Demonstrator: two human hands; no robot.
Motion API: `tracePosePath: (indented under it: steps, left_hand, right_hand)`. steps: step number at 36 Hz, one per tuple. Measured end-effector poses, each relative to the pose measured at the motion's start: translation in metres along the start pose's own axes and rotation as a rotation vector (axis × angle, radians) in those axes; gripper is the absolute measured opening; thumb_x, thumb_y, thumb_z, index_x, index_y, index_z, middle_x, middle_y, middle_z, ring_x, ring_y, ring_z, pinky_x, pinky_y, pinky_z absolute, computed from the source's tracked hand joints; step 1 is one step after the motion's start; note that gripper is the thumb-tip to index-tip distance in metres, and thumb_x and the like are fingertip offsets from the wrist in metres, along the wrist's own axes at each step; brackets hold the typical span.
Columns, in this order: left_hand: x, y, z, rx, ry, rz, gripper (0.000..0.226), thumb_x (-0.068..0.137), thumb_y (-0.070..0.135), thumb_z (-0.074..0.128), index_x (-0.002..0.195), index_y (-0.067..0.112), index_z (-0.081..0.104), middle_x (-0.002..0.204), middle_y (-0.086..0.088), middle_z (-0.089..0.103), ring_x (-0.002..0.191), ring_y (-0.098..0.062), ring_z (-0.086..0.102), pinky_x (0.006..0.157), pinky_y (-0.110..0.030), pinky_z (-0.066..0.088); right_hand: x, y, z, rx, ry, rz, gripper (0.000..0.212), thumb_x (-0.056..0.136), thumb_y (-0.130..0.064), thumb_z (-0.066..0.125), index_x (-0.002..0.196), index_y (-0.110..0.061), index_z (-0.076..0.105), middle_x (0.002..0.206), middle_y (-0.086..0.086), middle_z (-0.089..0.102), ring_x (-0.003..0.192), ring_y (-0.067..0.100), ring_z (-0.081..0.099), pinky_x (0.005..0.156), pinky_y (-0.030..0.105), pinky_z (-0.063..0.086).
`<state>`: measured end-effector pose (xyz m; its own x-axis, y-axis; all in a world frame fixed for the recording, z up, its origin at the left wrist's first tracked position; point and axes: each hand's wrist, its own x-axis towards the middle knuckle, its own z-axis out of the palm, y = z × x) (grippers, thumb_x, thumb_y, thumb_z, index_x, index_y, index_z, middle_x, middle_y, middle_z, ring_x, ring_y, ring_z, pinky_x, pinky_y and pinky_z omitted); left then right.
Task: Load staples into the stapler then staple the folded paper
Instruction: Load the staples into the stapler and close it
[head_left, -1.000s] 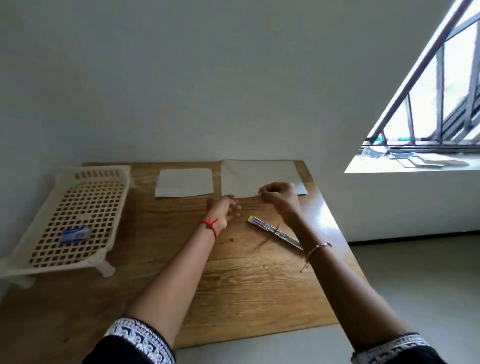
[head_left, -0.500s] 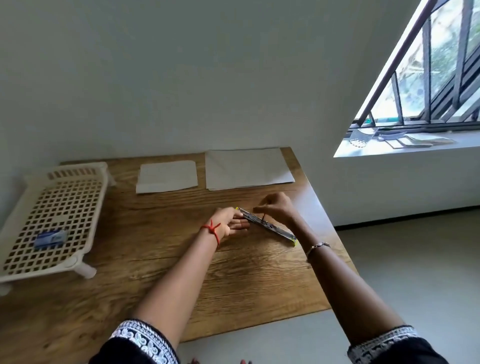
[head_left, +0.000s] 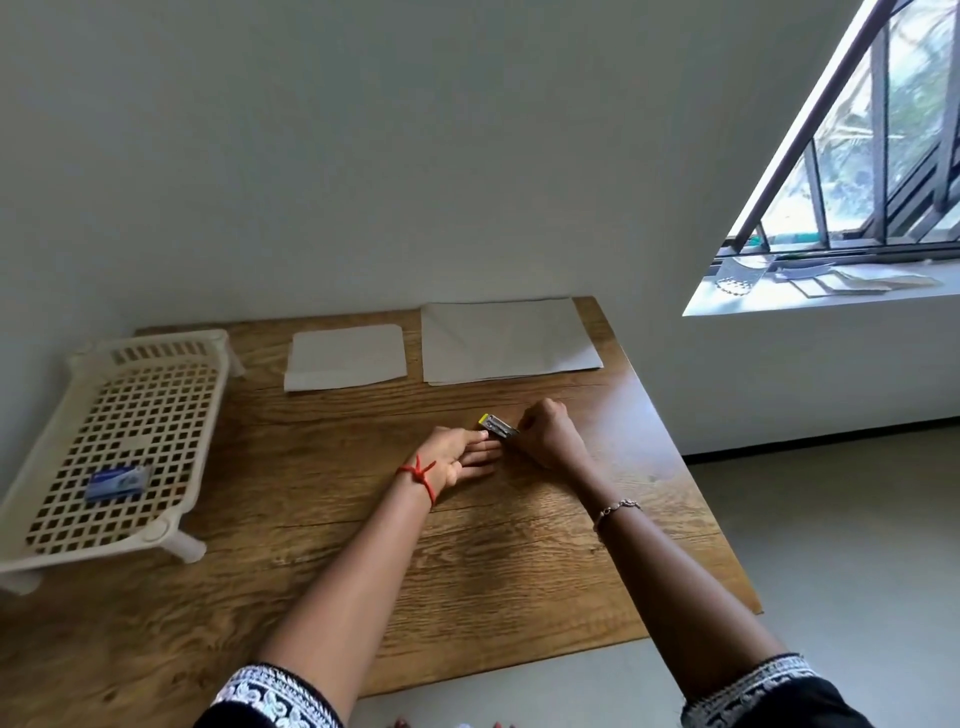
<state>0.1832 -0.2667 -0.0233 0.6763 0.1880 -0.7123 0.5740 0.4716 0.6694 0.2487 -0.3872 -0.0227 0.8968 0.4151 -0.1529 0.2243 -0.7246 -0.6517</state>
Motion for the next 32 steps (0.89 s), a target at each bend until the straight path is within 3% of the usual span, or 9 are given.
tracePosePath:
  steps: [3,6,11,14,17,22,25,27,32]
  left_hand:
    - [-0.002,-0.004,0.001,-0.060,-0.025,0.058,0.026,0.097,0.007,0.043,0.120,-0.003,0.053,0.105,-0.019,0.064,0.097,-0.027,0.063,0.087,-0.041,0.051]
    - [-0.004,-0.005,0.003,-0.139,-0.070,0.102,0.013,0.096,0.012,0.046,0.094,0.013,0.059,0.088,-0.007,0.061,0.078,-0.017,0.060,0.060,-0.033,0.057]
    - [-0.009,0.000,0.009,-0.205,-0.123,0.217,0.018,0.097,0.016,0.043,0.085,0.015,0.057,0.081,-0.005,0.061,0.074,-0.018,0.060,0.064,-0.031,0.051]
    - [-0.012,0.005,0.008,-0.186,-0.154,0.230,0.021,0.097,0.021,0.045,0.086,0.009,0.058,0.076,-0.006,0.065,0.067,-0.018,0.065,0.052,-0.030,0.057]
    - [-0.012,0.014,0.006,-0.147,-0.173,0.251,0.023,0.097,0.023,0.046,0.089,0.008,0.060,0.081,-0.006,0.064,0.073,-0.018,0.065,0.058,-0.032,0.057]
    - [-0.018,0.029,0.006,-0.151,-0.155,0.245,0.024,0.095,0.021,0.049,0.076,0.011,0.059,0.052,0.004,0.066,0.049,-0.008,0.067,0.049,-0.025,0.054]
    - [-0.018,0.036,0.006,-0.223,-0.134,0.259,0.045,0.096,0.021,0.047,0.056,0.012,0.067,0.043,0.003,0.062,0.040,-0.008,0.061,0.047,-0.021,0.051]
    - [-0.018,0.041,0.006,-0.295,-0.155,0.273,0.048,0.096,0.022,0.046,0.056,0.012,0.070,0.044,0.002,0.063,0.039,-0.009,0.061,0.044,-0.019,0.050]
    - [-0.027,0.055,0.006,-0.404,-0.244,0.337,0.032,0.100,0.016,0.036,0.082,0.004,0.060,0.055,-0.003,0.071,0.048,-0.009,0.068,0.051,-0.019,0.055]
  right_hand:
    - [-0.003,-0.004,-0.002,0.103,0.021,0.024,0.026,0.068,-0.020,0.074,0.065,0.005,0.067,0.061,0.016,0.064,0.055,0.016,0.052,0.048,0.028,0.039]
    - [-0.007,-0.010,-0.006,0.216,0.028,0.032,0.020,0.069,-0.016,0.077,0.067,0.003,0.070,0.062,0.012,0.068,0.048,0.011,0.057,0.043,0.018,0.045]
    - [-0.010,-0.024,-0.009,0.335,0.096,0.002,0.032,0.068,-0.022,0.079,0.052,-0.003,0.060,0.045,0.001,0.051,0.039,0.006,0.040,0.037,0.017,0.030]
    - [-0.008,-0.034,-0.010,0.345,0.146,-0.027,0.034,0.068,-0.022,0.078,0.054,0.005,0.061,0.048,0.009,0.056,0.044,0.012,0.048,0.042,0.026,0.040]
    - [-0.008,-0.041,-0.013,0.332,0.187,-0.056,0.031,0.070,-0.021,0.077,0.057,0.005,0.065,0.057,0.020,0.066,0.049,0.019,0.058,0.047,0.040,0.053]
    - [-0.010,-0.056,-0.025,0.276,0.202,-0.113,0.018,0.072,-0.016,0.077,0.070,0.001,0.070,0.063,0.011,0.067,0.053,0.015,0.062,0.051,0.030,0.053]
    - [-0.009,-0.063,-0.033,0.341,0.100,-0.063,0.018,0.067,-0.013,0.079,0.073,0.000,0.069,0.066,0.010,0.067,0.056,0.016,0.062,0.052,0.027,0.050]
    - [-0.010,-0.068,-0.041,0.507,-0.016,-0.035,0.006,0.073,-0.004,0.070,0.075,-0.003,0.064,0.067,0.008,0.064,0.054,0.011,0.060,0.047,0.019,0.048]
    - [-0.011,-0.080,-0.067,1.082,-0.241,0.082,0.028,0.085,0.022,0.027,0.089,0.003,0.047,0.075,0.016,0.055,0.053,0.014,0.060,0.049,0.017,0.051]
